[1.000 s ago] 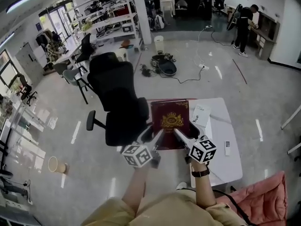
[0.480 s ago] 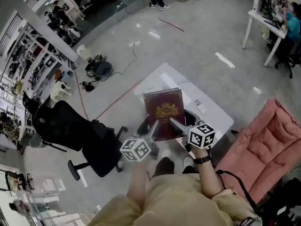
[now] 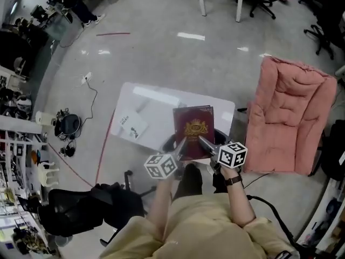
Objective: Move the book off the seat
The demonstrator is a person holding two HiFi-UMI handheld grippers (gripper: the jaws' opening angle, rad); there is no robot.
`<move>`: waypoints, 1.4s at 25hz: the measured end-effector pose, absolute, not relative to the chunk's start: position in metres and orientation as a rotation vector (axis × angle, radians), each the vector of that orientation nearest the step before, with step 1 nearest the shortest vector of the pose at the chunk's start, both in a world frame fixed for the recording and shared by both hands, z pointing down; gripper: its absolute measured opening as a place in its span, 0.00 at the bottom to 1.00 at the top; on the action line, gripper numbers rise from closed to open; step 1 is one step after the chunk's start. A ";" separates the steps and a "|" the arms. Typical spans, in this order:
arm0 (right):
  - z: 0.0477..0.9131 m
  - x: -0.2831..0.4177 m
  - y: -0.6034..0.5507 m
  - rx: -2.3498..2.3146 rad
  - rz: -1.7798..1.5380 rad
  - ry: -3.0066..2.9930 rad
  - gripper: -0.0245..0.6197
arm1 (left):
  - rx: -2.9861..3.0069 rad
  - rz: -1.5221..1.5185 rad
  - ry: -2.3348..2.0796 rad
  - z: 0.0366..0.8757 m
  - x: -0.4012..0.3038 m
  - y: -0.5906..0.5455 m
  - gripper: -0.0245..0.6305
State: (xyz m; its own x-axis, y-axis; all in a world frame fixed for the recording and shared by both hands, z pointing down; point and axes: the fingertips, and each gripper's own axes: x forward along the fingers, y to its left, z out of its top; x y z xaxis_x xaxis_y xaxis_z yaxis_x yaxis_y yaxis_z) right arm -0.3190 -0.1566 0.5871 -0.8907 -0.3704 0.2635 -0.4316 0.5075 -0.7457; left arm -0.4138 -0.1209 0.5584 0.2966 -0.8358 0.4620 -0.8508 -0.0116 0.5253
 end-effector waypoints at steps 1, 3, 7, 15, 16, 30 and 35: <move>0.600 -0.308 -0.160 0.769 1.368 -2.636 0.56 | 1.829 0.046 -1.466 0.572 -0.404 -0.129 0.42; 0.629 -0.287 -0.166 0.868 1.399 -2.565 0.56 | 1.828 0.078 -1.368 0.604 -0.386 -0.141 0.42; 0.702 -0.254 -0.153 0.983 1.504 -2.394 0.56 | 1.747 0.154 -1.193 0.682 -0.355 -0.137 0.42; 0.851 -0.236 -0.135 1.113 1.751 -2.121 0.55 | 1.605 0.297 -1.068 0.834 -0.341 -0.131 0.42; 0.866 -0.238 -0.137 1.132 1.752 -2.113 0.55 | 1.594 0.306 -1.076 0.848 -0.342 -0.133 0.42; 0.984 -0.247 -0.155 1.164 1.434 -2.025 0.69 | 1.546 0.450 -1.192 0.980 -0.374 -0.138 0.44; 0.931 -0.241 -0.156 1.170 1.408 -2.077 0.63 | 1.590 0.438 -1.200 0.934 -0.373 -0.143 0.41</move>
